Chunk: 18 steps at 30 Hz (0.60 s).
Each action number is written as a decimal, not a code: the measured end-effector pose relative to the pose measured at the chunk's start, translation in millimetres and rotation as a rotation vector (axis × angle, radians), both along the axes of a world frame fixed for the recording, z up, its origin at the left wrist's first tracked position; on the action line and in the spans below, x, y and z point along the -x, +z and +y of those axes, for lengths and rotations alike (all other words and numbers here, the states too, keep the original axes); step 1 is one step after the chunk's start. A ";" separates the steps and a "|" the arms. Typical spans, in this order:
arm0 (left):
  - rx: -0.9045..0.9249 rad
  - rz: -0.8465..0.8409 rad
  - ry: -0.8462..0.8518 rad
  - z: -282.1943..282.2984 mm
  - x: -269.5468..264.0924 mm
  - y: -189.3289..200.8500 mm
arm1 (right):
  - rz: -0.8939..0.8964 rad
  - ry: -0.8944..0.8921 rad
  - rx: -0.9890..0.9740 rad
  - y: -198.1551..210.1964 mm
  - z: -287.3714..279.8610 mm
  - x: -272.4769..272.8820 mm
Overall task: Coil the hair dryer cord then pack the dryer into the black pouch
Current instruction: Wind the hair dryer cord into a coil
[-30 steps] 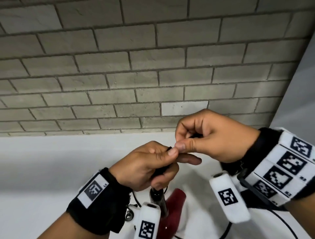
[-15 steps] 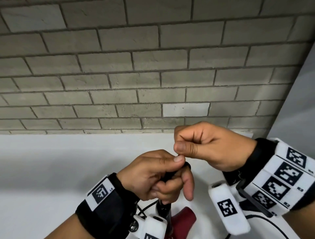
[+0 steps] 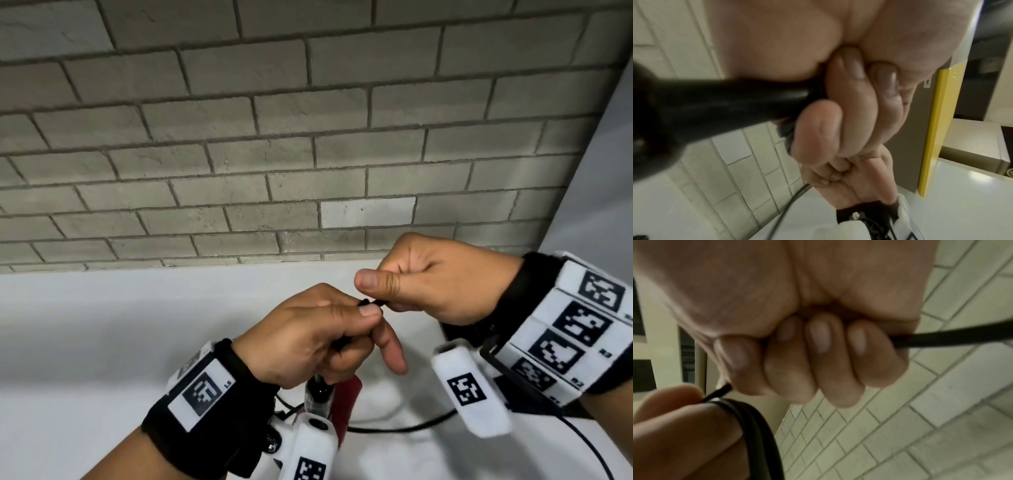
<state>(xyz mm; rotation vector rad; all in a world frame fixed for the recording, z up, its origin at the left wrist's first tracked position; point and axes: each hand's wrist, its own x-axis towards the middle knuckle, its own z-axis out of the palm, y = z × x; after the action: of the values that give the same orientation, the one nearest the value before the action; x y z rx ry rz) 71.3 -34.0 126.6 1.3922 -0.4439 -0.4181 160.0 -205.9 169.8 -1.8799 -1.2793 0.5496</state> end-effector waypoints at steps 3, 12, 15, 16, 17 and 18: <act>0.133 0.036 -0.073 2.7 0.0 5.0 | 0.109 0.032 -0.040 1.5 2.5 -2.2; 0.439 0.010 -0.098 7.1 -1.7 10.1 | 0.480 -0.192 -0.435 -28.4 26.7 10.7; 0.479 -0.078 -0.012 10.7 -1.4 10.3 | 0.367 -0.290 -0.423 -35.4 29.1 14.5; 0.520 -0.091 -0.007 14.2 -1.3 11.9 | 0.299 -0.319 -0.405 -37.8 27.8 16.2; 0.565 -0.098 -0.005 18.4 -1.1 14.0 | 0.262 -0.326 -0.381 -40.6 25.5 17.7; 0.598 -0.105 0.000 22.9 -1.5 15.7 | 0.241 -0.319 -0.342 -42.3 23.6 20.7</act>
<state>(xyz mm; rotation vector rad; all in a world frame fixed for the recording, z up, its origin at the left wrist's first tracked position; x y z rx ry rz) 72.8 -11.1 142.3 0.8341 -0.5971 -0.1861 139.3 -182.3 127.4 -1.6299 -0.8348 0.3483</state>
